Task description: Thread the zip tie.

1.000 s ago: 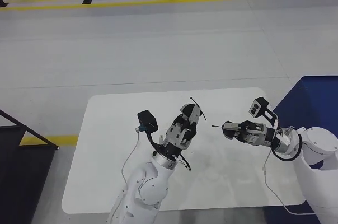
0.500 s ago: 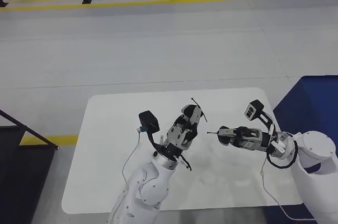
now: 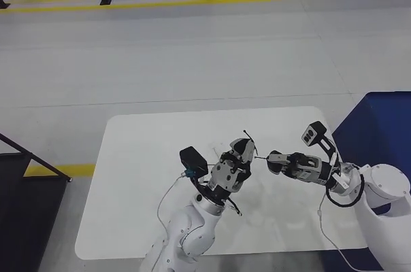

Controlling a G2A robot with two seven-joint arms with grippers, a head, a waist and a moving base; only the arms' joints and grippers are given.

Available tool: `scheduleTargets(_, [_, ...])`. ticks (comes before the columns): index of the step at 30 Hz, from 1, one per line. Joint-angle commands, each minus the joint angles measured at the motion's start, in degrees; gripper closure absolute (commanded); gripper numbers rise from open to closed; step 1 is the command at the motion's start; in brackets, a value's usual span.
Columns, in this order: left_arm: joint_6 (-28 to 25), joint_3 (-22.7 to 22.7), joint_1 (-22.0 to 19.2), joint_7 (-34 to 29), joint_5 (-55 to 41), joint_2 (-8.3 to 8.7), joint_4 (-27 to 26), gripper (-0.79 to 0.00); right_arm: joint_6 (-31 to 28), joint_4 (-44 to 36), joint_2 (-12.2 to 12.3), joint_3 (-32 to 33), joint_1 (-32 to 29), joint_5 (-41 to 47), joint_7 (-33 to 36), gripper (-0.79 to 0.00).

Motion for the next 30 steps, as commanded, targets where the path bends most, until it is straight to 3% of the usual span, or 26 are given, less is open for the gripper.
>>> scheduleTargets(1, [0.7,0.2,-0.2,0.6,1.4,0.04,0.5,0.0,-0.5,0.1,0.0,0.1,-0.2,0.3,0.0,0.0])
scheduleTargets(10, [4.1,1.1,-1.3,2.5,4.2,0.03,2.0,0.0,-0.6,0.2,0.0,0.2,-0.3,0.4,-0.1,0.0])
scheduleTargets(30, [4.6,1.8,-1.2,3.7,2.5,0.31,2.1,0.0,-3.4,-1.5,0.0,0.3,-2.0,0.1,-3.7,0.0])
